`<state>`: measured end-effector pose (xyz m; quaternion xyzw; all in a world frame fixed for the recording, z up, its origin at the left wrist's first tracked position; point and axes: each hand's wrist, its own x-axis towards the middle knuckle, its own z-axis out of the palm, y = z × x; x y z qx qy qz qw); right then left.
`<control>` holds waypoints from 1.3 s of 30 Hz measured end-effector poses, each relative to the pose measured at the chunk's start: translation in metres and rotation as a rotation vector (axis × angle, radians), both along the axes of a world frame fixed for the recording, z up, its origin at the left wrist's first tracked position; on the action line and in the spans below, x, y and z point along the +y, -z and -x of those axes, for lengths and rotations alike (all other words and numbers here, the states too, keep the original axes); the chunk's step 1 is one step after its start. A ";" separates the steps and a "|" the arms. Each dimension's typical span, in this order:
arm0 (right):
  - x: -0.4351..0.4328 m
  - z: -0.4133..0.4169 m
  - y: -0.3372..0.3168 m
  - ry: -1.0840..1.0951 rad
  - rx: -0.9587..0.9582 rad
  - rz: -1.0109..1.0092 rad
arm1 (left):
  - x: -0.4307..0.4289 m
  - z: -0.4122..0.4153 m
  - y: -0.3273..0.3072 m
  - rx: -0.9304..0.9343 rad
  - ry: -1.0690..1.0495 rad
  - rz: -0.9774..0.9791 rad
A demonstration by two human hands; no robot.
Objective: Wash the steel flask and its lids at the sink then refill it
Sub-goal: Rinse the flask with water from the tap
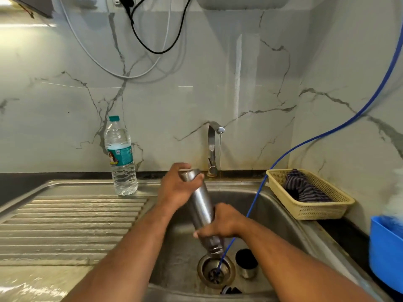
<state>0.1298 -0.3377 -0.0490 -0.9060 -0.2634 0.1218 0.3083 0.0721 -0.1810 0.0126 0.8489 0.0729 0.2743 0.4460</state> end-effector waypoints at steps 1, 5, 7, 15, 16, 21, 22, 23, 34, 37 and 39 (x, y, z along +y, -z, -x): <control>-0.004 -0.005 -0.003 0.019 -0.065 0.031 | 0.010 0.002 -0.001 0.023 -0.018 0.030; 0.009 0.000 -0.018 -0.035 -0.080 -0.290 | 0.023 0.015 -0.035 -0.194 0.087 0.073; 0.016 0.005 -0.005 -0.065 0.004 -0.164 | 0.015 0.020 -0.025 -0.076 0.138 0.063; 0.024 0.016 -0.010 -0.077 0.103 -0.399 | 0.027 0.023 0.001 0.118 0.298 0.287; 0.029 0.020 -0.010 -0.106 0.149 -0.436 | 0.025 0.024 0.001 0.123 0.287 0.222; 0.027 0.023 -0.006 -0.250 0.052 -0.107 | 0.047 0.028 -0.016 0.038 0.008 -0.001; 0.027 0.022 -0.007 -0.249 0.061 -0.079 | 0.055 0.031 -0.020 0.029 -0.045 -0.007; 0.027 0.023 -0.008 -0.247 0.076 -0.075 | 0.067 0.032 -0.023 0.019 -0.094 -0.006; 0.029 0.015 -0.001 -0.259 -0.047 -0.065 | 0.182 0.053 -0.032 -0.099 -0.486 0.017; 0.030 0.015 -0.003 -0.262 -0.060 -0.064 | 0.192 0.052 -0.019 -0.121 -0.497 0.049; 0.031 0.015 -0.002 -0.260 -0.060 -0.069 | 0.194 0.050 -0.014 -0.139 -0.513 0.063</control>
